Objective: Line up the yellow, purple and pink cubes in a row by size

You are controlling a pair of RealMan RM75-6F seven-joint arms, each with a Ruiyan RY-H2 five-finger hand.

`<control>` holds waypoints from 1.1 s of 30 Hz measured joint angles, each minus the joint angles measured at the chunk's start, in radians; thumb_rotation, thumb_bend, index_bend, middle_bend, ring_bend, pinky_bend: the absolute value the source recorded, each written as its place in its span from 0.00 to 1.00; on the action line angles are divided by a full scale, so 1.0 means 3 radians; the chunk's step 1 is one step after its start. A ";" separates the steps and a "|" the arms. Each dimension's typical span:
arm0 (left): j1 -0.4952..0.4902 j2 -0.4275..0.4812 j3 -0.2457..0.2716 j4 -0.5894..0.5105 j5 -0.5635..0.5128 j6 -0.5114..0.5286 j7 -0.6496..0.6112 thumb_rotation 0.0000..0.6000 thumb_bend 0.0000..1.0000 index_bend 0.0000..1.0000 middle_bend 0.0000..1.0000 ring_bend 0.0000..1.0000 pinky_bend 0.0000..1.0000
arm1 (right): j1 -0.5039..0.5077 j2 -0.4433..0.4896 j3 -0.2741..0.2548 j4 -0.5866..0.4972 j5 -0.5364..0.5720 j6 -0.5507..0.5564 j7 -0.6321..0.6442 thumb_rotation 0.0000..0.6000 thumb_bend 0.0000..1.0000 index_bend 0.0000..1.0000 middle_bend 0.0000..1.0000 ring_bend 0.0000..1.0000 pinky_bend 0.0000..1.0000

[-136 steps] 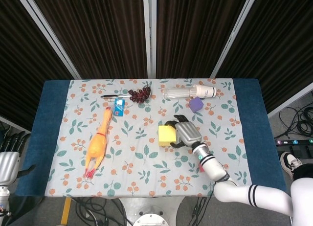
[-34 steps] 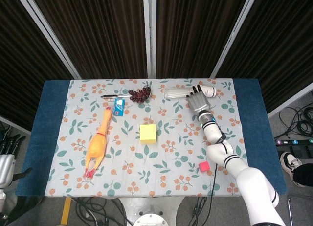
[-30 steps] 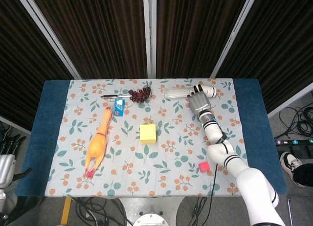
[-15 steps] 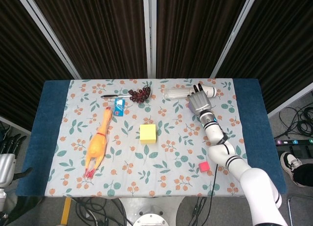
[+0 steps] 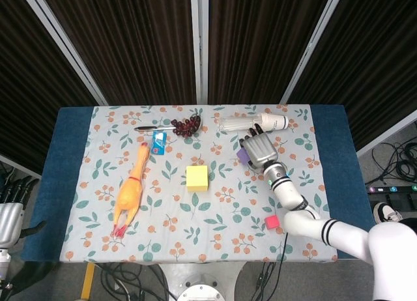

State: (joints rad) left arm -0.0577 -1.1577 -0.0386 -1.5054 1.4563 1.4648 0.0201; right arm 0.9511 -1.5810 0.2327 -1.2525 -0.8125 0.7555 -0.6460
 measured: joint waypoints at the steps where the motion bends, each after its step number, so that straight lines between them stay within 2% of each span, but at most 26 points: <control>1: -0.0003 -0.0002 0.0002 0.0003 0.0008 0.0000 -0.0004 1.00 0.02 0.16 0.19 0.10 0.12 | -0.0017 0.0077 -0.0012 -0.0220 0.0126 0.0081 -0.0102 1.00 0.19 0.47 0.43 0.12 0.00; 5: -0.0012 -0.0008 0.0004 0.0009 0.0026 0.0001 -0.0014 1.00 0.02 0.16 0.19 0.10 0.12 | -0.0047 0.0272 -0.0067 -0.0806 0.0532 0.0384 -0.0405 1.00 0.20 0.47 0.43 0.12 0.00; 10: -0.0005 -0.0013 0.0009 0.0019 0.0049 0.0034 -0.0035 1.00 0.02 0.16 0.19 0.10 0.12 | -0.0019 0.0308 -0.0108 -0.1103 0.0925 0.0707 -0.0606 1.00 0.20 0.46 0.44 0.13 0.00; 16: 0.0023 -0.0015 0.0025 0.0043 0.0066 0.0075 -0.0078 1.00 0.02 0.16 0.19 0.10 0.12 | 0.0116 0.0145 -0.0085 -0.1178 0.1188 0.0856 -0.0699 1.00 0.19 0.46 0.44 0.13 0.00; 23: 0.0036 -0.0036 0.0035 0.0075 0.0081 0.0093 -0.0108 1.00 0.02 0.16 0.19 0.10 0.12 | 0.0281 -0.0045 -0.0067 -0.1185 0.1294 0.0978 -0.0822 1.00 0.19 0.44 0.44 0.13 0.00; 33: 0.0032 -0.0065 0.0040 0.0132 0.0092 0.0083 -0.0157 1.00 0.02 0.16 0.19 0.10 0.12 | 0.0465 -0.0345 -0.0019 -0.1012 0.1497 0.1147 -0.1002 1.00 0.18 0.43 0.44 0.13 0.00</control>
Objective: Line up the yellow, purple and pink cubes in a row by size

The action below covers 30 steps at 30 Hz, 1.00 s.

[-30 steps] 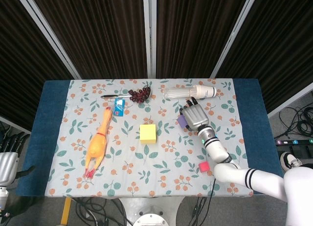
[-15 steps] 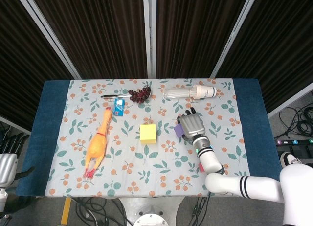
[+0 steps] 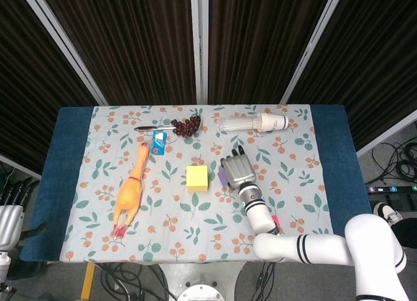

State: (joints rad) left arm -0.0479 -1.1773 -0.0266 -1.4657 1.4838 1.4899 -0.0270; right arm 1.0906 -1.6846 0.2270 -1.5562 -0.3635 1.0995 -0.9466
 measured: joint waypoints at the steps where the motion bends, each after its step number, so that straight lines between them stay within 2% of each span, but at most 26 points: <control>1: 0.0000 -0.0004 0.0000 0.0009 -0.0001 -0.0002 -0.0007 1.00 0.02 0.16 0.19 0.10 0.12 | 0.0013 -0.0029 0.0007 0.0024 0.0025 0.0013 -0.0013 1.00 0.18 0.42 0.44 0.12 0.00; 15: 0.0003 -0.0040 0.0006 0.0087 0.0001 -0.0008 -0.0075 1.00 0.02 0.16 0.19 0.10 0.12 | 0.0094 -0.0266 0.0095 0.0229 0.0157 0.0063 -0.0054 1.00 0.17 0.37 0.41 0.12 0.00; 20: 0.0006 -0.0047 0.0007 0.0106 -0.0011 -0.0020 -0.0096 1.00 0.02 0.16 0.19 0.10 0.12 | 0.0114 -0.0327 0.0114 0.0299 0.0180 0.0059 -0.0073 1.00 0.12 0.34 0.40 0.11 0.00; 30: 0.0016 -0.0061 0.0011 0.0145 -0.0012 -0.0015 -0.0128 1.00 0.02 0.16 0.19 0.10 0.12 | 0.0125 -0.0405 0.0156 0.0366 0.0163 0.0047 -0.0065 1.00 0.07 0.18 0.30 0.07 0.00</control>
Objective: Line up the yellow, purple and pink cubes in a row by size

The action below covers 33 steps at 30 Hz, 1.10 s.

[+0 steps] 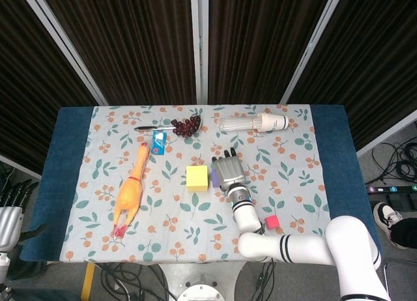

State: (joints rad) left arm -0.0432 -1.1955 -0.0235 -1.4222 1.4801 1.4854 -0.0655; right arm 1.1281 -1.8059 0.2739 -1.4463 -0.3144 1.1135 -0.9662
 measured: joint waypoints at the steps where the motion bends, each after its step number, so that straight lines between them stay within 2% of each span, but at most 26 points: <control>1: 0.0000 -0.0001 -0.0001 0.0002 -0.0001 0.0000 -0.0002 1.00 0.02 0.16 0.19 0.10 0.12 | -0.0005 0.0006 0.0006 -0.0013 -0.0005 -0.0005 0.0012 1.00 0.07 0.17 0.29 0.06 0.00; 6: 0.0006 0.0001 -0.0002 0.0005 -0.0004 0.0006 -0.0014 1.00 0.02 0.16 0.19 0.10 0.12 | -0.0065 0.0144 0.0042 -0.0201 -0.0084 -0.0040 0.0131 1.00 0.06 0.10 0.20 0.01 0.00; 11: 0.0004 0.0005 -0.0005 -0.0004 -0.0011 0.0000 0.0006 1.00 0.02 0.16 0.19 0.10 0.12 | -0.0220 0.0525 0.0038 -0.0457 -0.0293 -0.0074 0.0339 1.00 0.06 0.09 0.15 0.00 0.00; 15: -0.0004 0.0015 -0.0011 -0.0046 0.0000 0.0006 0.0050 1.00 0.02 0.16 0.19 0.10 0.12 | -0.0336 0.0766 0.0011 -0.0479 -0.0435 -0.0144 0.0522 1.00 0.04 0.08 0.14 0.00 0.00; 21: 0.0003 0.0047 -0.0012 -0.0152 -0.0007 0.0020 0.0142 1.00 0.02 0.16 0.19 0.10 0.12 | -0.0321 0.0729 -0.0028 -0.0137 -0.0424 -0.0368 0.0589 1.00 0.00 0.08 0.12 0.00 0.00; 28: 0.0026 0.0097 -0.0008 -0.0237 -0.0053 0.0014 0.0207 1.00 0.02 0.16 0.19 0.10 0.12 | -0.0208 0.0443 -0.0056 0.0483 -0.0332 -0.0719 0.0667 1.00 0.00 0.08 0.08 0.00 0.00; 33: 0.0023 0.0101 -0.0010 -0.0247 -0.0066 -0.0005 0.0222 1.00 0.02 0.16 0.19 0.10 0.12 | -0.0152 0.0243 -0.0058 0.0768 -0.0324 -0.0919 0.0806 1.00 0.00 0.08 0.07 0.00 0.00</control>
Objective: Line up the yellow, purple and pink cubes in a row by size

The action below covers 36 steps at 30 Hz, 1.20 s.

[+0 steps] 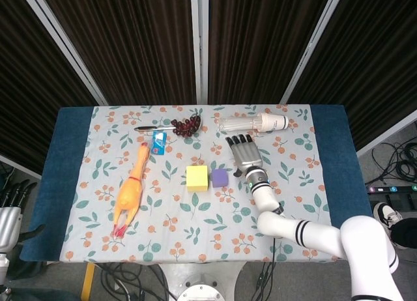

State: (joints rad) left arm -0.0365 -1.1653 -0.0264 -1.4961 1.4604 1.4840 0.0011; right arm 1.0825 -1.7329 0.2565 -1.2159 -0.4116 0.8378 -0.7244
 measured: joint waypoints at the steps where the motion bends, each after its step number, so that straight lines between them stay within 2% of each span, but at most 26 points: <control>1: -0.0001 0.0000 -0.0001 0.0000 0.0000 0.0000 0.0000 1.00 0.02 0.16 0.19 0.10 0.12 | 0.0005 -0.0032 0.0000 0.0045 -0.0015 -0.0029 0.0040 1.00 0.00 0.08 0.07 0.00 0.00; 16: -0.0010 0.0004 -0.0006 0.0000 -0.0021 -0.0032 0.0011 1.00 0.02 0.16 0.19 0.10 0.12 | 0.0015 -0.0321 0.0027 0.0532 -0.0374 -0.0248 0.0448 1.00 0.00 0.08 0.06 0.00 0.00; 26: -0.0019 0.0011 -0.0007 -0.0012 -0.0030 -0.0053 0.0031 1.00 0.02 0.16 0.19 0.10 0.12 | -0.0017 -0.0376 0.0015 0.0532 -0.0612 -0.0265 0.0588 1.00 0.00 0.08 0.06 0.00 0.00; 36: -0.0020 0.0010 -0.0008 -0.0007 -0.0031 -0.0057 0.0026 1.00 0.02 0.16 0.19 0.10 0.12 | -0.0066 -0.0360 -0.0012 0.0467 -0.0595 -0.0198 0.0541 1.00 0.00 0.08 0.06 0.00 0.00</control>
State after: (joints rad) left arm -0.0425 -1.1624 -0.0287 -1.4982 1.4510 1.4670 0.0089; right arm 1.0627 -1.8409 0.2530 -1.0757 -0.5901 0.7783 -0.5619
